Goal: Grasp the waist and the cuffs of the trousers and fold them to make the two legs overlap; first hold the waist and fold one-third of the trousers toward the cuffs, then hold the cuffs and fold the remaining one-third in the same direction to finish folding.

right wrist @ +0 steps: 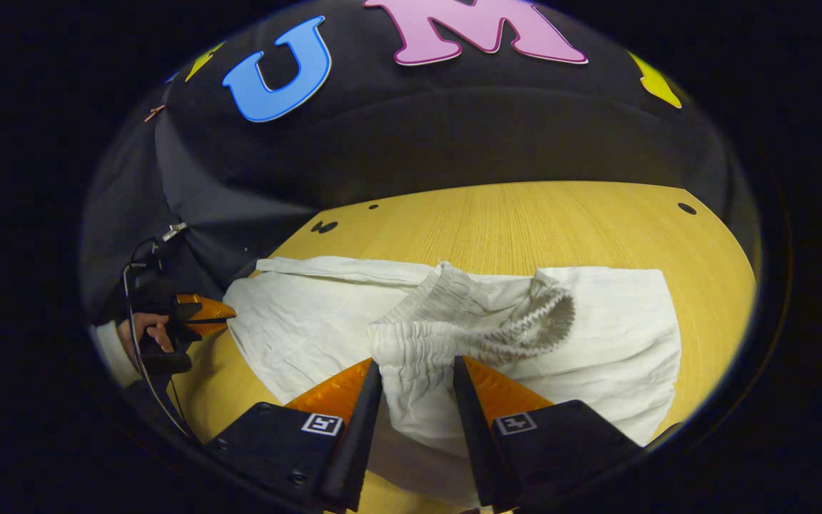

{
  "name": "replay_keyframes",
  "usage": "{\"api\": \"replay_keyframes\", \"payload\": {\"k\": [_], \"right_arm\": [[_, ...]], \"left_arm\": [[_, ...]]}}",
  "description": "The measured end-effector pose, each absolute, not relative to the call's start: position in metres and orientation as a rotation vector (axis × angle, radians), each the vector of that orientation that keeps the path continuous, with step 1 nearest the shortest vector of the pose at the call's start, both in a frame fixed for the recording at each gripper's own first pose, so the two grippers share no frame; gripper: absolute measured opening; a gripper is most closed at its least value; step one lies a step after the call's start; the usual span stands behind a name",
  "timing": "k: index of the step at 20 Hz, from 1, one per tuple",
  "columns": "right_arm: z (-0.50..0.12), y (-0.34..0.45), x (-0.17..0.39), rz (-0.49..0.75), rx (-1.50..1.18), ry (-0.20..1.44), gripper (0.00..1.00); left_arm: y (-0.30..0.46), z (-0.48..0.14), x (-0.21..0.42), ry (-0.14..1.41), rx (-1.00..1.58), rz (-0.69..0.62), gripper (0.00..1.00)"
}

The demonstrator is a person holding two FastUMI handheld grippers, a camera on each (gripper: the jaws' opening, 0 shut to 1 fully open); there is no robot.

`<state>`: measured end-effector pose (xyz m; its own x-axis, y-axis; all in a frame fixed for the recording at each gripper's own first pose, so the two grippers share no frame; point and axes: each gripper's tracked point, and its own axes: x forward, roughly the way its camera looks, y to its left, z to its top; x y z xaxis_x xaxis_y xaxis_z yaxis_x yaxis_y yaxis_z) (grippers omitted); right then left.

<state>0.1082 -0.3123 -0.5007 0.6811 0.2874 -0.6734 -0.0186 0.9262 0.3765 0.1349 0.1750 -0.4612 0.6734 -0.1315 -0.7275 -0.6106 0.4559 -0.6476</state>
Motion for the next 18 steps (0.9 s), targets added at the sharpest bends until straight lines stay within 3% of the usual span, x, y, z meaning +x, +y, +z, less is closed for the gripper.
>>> {"api": "replay_keyframes", "payload": {"k": [2, 3, 4, 5, 13, 15, 18], "right_arm": [[-0.485, -0.312, 0.103, 0.190, 0.439, 0.780, 0.72], [-0.479, -0.315, 0.098, 0.190, 0.476, 0.770, 0.72], [-0.474, -0.318, 0.095, 0.184, 0.506, 0.764, 0.85], [-0.472, -0.323, 0.093, 0.177, 0.526, 0.758, 0.72], [-0.460, -0.346, 0.085, 0.155, 0.585, 0.742, 0.72], [-0.456, -0.349, 0.085, 0.161, 0.590, 0.732, 0.72], [-0.449, -0.356, 0.079, 0.173, 0.595, 0.724, 0.72]], "left_arm": [[0.185, -0.450, 0.136, 0.760, -1.125, 0.311, 0.06], [0.185, -0.447, 0.139, 0.720, -1.141, 0.289, 0.06], [0.186, -0.438, 0.141, 0.672, -1.151, 0.262, 0.06], [0.184, -0.425, 0.144, 0.630, -1.159, 0.228, 0.06], [0.165, -0.395, 0.148, 0.564, -1.116, 0.111, 0.05], [0.152, -0.374, 0.142, 0.531, -1.064, 0.011, 0.09], [0.097, -0.331, 0.148, 0.507, -0.967, -0.133, 0.05]]}}
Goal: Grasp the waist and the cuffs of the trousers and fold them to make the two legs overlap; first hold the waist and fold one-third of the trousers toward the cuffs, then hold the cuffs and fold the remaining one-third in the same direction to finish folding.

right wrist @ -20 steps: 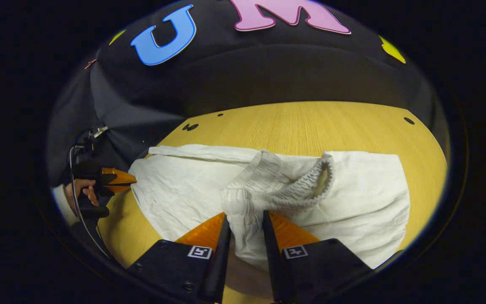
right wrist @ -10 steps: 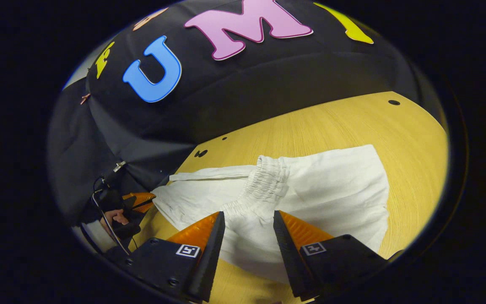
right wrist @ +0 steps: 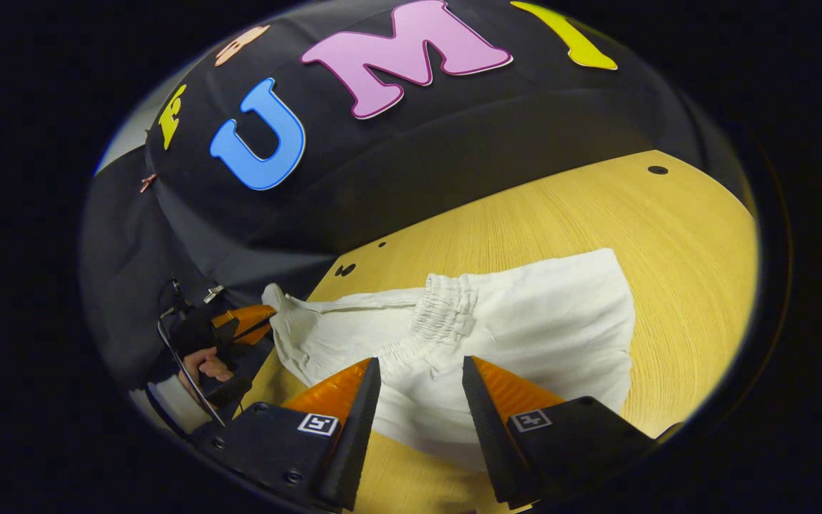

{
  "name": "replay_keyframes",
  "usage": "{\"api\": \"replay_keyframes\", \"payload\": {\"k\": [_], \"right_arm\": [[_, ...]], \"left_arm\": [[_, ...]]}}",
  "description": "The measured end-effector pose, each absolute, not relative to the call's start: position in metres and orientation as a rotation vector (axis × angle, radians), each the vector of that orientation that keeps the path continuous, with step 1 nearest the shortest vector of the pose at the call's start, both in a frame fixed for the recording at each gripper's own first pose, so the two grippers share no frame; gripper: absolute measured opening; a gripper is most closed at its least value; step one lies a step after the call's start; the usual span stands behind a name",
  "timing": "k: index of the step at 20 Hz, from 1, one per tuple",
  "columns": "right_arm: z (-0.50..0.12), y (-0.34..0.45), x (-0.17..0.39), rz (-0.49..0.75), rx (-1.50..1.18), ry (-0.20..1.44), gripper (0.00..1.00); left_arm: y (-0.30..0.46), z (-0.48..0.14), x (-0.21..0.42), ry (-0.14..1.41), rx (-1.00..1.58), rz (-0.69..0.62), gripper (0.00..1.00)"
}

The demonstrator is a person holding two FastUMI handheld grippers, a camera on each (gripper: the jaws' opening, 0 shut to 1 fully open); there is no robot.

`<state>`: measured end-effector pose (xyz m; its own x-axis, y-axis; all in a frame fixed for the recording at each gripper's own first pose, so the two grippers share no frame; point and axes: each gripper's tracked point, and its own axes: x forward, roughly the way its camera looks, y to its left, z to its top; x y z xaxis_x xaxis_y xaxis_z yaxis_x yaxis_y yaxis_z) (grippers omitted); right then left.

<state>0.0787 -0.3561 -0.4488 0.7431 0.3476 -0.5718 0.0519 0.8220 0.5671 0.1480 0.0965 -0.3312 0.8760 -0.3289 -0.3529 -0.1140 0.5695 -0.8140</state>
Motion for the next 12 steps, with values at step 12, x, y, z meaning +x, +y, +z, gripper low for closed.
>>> {"api": "replay_keyframes", "payload": {"k": [12], "right_arm": [[-0.443, -0.437, 0.046, 0.087, 0.625, 0.694, 0.72]], "left_arm": [[-0.130, -0.240, 0.106, 0.519, -0.840, -0.536, 0.05]]}}
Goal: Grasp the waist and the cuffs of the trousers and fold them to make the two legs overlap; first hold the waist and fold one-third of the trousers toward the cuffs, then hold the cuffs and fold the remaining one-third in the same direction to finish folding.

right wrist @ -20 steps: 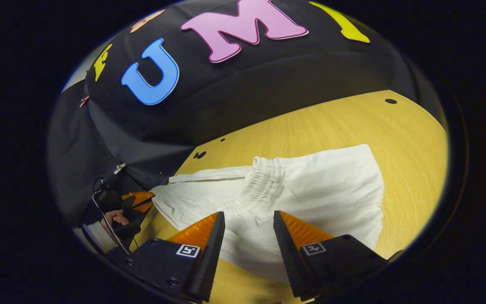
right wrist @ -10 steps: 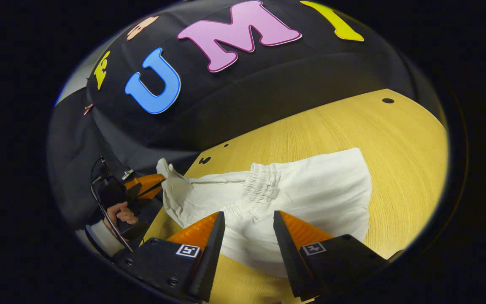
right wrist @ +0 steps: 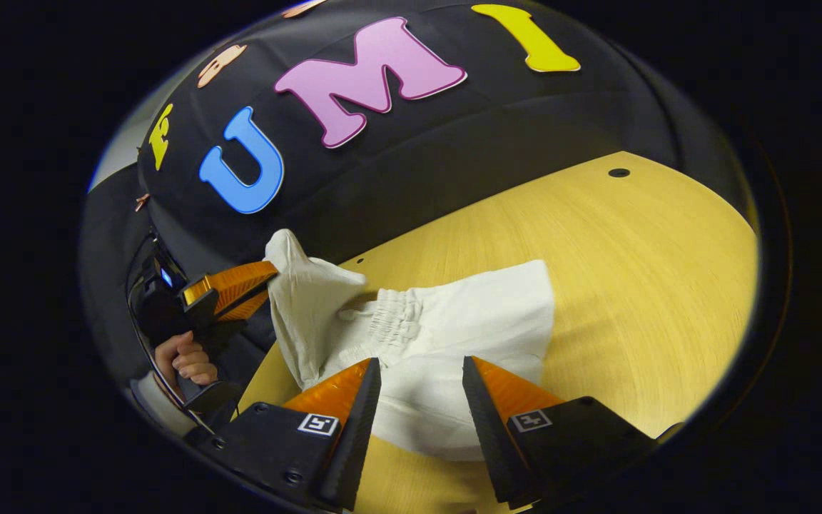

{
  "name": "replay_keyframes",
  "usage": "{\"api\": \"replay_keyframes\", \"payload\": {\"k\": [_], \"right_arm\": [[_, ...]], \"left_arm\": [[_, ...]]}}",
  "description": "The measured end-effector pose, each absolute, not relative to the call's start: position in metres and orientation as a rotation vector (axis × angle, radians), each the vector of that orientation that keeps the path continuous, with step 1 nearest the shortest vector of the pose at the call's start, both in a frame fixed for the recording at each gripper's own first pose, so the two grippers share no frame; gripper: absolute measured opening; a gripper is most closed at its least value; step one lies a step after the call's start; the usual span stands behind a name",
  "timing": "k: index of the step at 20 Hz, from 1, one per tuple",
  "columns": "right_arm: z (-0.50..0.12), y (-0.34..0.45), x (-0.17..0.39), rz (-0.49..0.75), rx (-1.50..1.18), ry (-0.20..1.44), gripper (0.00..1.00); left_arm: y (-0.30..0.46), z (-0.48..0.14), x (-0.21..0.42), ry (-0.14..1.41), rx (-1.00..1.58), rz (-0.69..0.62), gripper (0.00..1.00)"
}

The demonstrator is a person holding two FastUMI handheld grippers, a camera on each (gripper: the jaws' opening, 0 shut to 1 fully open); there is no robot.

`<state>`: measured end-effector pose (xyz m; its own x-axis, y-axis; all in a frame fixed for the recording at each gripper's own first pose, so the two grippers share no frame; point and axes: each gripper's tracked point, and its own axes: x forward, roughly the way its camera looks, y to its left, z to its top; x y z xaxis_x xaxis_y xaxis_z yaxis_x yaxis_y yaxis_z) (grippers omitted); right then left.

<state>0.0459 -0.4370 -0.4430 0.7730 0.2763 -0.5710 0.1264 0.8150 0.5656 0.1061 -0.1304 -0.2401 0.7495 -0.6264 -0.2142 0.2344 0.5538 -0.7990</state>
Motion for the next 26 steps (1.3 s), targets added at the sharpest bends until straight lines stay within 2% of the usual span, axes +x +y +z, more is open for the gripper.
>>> {"api": "replay_keyframes", "payload": {"k": [5, 11, 18, 21, 26], "right_arm": [[-0.443, -0.477, 0.026, 0.030, 0.642, 0.689, 0.72], [-0.447, -0.518, 0.005, -0.036, 0.647, 0.686, 0.72], [-0.454, -0.553, -0.012, -0.098, 0.635, 0.701, 0.72], [-0.455, -0.560, -0.016, -0.107, 0.635, 0.706, 0.72], [-0.457, -0.568, -0.018, -0.114, 0.641, 0.713, 0.72]], "left_arm": [[-0.223, -0.249, 0.072, 0.595, -0.731, -0.691, 0.06], [-0.290, -0.288, 0.027, 0.696, -0.541, -0.811, 0.05], [-0.310, -0.351, 0.014, 0.788, -0.203, -0.860, 0.05], [-0.306, -0.347, 0.014, 0.859, -0.202, -0.863, 0.05], [-0.302, -0.332, 0.016, 0.868, -0.259, -0.855, 0.06]]}}
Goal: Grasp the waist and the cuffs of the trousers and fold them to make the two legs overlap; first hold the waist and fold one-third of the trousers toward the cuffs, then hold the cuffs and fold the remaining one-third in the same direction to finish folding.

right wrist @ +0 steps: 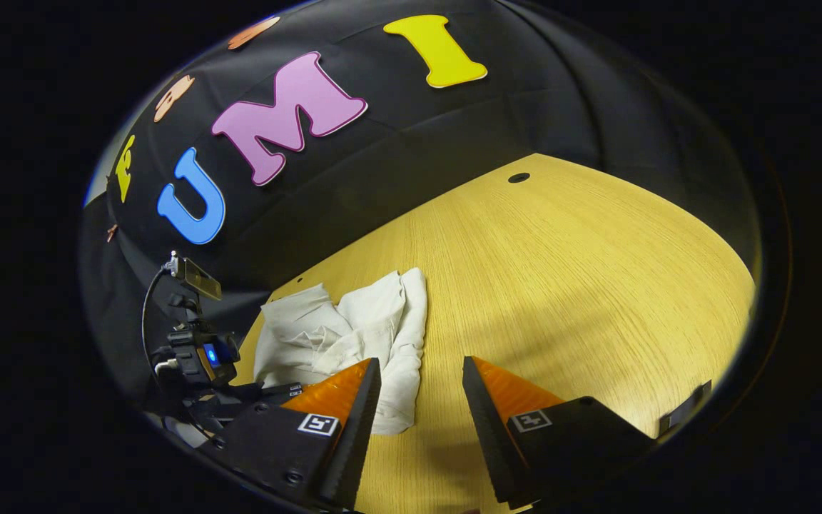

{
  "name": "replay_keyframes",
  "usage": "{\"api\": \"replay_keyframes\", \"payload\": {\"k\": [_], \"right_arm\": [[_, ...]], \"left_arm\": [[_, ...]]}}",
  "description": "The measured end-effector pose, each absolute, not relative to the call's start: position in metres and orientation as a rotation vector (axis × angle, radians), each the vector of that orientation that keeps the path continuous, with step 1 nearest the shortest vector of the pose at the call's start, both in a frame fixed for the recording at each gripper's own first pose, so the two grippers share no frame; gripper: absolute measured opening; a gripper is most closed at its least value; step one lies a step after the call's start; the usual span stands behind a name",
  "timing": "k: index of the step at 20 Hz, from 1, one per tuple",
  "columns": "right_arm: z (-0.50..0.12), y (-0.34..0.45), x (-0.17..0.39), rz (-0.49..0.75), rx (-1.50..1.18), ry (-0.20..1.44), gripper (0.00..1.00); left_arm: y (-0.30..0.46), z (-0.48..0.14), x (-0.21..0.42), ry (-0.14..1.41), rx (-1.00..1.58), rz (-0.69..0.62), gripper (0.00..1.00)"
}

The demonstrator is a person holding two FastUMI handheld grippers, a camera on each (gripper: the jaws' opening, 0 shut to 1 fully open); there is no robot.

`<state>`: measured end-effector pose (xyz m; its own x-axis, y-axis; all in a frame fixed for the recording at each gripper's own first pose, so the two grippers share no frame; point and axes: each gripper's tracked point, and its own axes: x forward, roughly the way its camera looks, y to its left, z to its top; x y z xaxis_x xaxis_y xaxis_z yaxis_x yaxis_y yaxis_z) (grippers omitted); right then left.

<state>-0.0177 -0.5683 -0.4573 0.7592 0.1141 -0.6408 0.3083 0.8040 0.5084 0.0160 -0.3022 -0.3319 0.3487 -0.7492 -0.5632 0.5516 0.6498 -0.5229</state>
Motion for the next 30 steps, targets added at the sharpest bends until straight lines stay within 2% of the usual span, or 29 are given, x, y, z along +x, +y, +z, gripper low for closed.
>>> {"api": "replay_keyframes", "payload": {"k": [4, 6, 8, 9, 10, 11, 12, 14, 18, 23, 30], "right_arm": [[-0.451, -0.567, -0.014, -0.102, 0.645, 0.716, 0.72], [-0.446, -0.565, -0.014, -0.089, 0.636, 0.719, 0.72], [-0.438, -0.564, -0.014, -0.082, 0.636, 0.717, 0.72], [-0.434, -0.563, -0.014, -0.078, 0.637, 0.714, 0.72], [-0.429, -0.562, -0.015, -0.074, 0.638, 0.712, 0.74], [-0.424, -0.561, -0.016, -0.070, 0.637, 0.712, 0.88], [-0.419, -0.561, -0.016, -0.067, 0.633, 0.711, 0.74], [-0.405, -0.559, -0.018, -0.062, 0.639, 0.699, 0.80], [-0.376, -0.548, -0.020, -0.044, 0.637, 0.680, 0.83], [-0.340, -0.521, -0.022, -0.021, 0.617, 0.658, 0.83], [-0.302, -0.492, -0.004, 0.027, 0.607, 0.626, 0.83]], "left_arm": [[-0.304, -0.335, 0.015, 0.874, -0.245, -0.837, 0.10], [-0.311, -0.326, 0.009, 0.863, -0.265, -0.854, 0.27], [-0.311, -0.316, 0.007, 0.837, -0.249, -0.839, 0.71], [-0.302, -0.308, 0.007, 0.822, -0.229, -0.820, 0.82], [-0.292, -0.299, 0.009, 0.810, -0.219, -0.803, 0.87], [-0.285, -0.290, 0.009, 0.800, -0.218, -0.787, 0.84], [-0.276, -0.281, 0.008, 0.789, -0.224, -0.772, 0.92], [-0.257, -0.260, 0.009, 0.764, -0.242, -0.737, 0.92], [-0.209, -0.205, 0.010, 0.695, -0.269, -0.660, 0.91], [-0.144, -0.159, 0.004, 0.622, -0.315, -0.562, 0.91], [-0.068, -0.138, -0.006, 0.589, -0.351, -0.447, 0.91]]}}
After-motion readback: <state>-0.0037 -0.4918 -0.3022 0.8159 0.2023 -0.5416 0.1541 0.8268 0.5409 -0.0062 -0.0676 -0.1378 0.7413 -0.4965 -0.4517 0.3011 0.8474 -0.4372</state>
